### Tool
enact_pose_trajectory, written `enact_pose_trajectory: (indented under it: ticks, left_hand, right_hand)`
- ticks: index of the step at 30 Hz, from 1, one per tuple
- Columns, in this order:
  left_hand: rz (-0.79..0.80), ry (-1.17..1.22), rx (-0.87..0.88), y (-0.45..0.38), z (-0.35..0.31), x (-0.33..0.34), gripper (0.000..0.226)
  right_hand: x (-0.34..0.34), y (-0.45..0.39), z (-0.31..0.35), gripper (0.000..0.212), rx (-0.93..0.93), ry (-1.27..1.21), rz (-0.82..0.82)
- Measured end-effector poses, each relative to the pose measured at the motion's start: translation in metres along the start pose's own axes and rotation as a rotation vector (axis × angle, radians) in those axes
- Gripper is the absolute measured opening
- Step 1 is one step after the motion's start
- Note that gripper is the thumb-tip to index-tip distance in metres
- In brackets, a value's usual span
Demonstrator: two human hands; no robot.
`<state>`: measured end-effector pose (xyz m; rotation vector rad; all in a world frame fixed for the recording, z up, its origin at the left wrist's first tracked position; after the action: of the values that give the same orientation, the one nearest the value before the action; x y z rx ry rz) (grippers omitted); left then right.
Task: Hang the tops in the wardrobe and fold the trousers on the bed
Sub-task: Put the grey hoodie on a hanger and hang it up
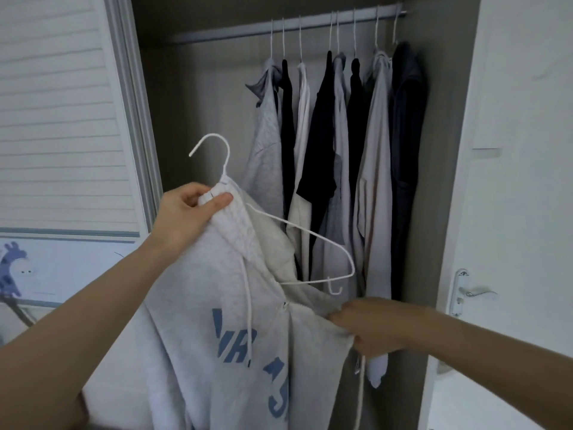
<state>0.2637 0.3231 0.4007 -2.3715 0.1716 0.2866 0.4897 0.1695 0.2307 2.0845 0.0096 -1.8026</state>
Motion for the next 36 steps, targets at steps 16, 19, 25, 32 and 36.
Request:
enact_pose_trajectory:
  ticks: [16, 19, 25, 32, 36]
  left_hand:
    - [0.111, 0.089, -0.088, 0.010, 0.021, -0.016, 0.018]
    - [0.159, 0.062, -0.113, 0.014, 0.026, -0.016, 0.012]
    - [0.355, -0.572, 0.040, 0.029, 0.031, 0.019, 0.024]
    - [0.077, -0.222, 0.006, 0.025, 0.011, 0.034, 0.023]
    - [-0.015, 0.193, 0.056, 0.020, -0.010, -0.002, 0.006]
  right_hand:
    - [-0.091, 0.029, -0.047, 0.016, 0.105, 0.504, -0.568]
    - [-0.088, 0.033, -0.039, 0.009, 0.074, 0.615, -0.575]
    - [-0.119, 0.042, -0.020, 0.024, 0.091, 0.783, -0.731]
    - [-0.187, 0.061, 0.076, 0.034, -0.233, 0.360, -1.178]
    - [-0.175, 0.075, -0.040, 0.093, 0.468, -0.219, -0.951]
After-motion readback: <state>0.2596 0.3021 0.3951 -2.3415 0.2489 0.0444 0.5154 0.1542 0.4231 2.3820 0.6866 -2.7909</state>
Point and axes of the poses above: each hand's wrist, its own y-axis away from the middle knuckle, its own x-axis out of the palm, z = x × y, the point moved 8 cm from there along -y, towards the middle knuckle, and after that the axes turned 2 degrees about z, right-handed, at the moved point
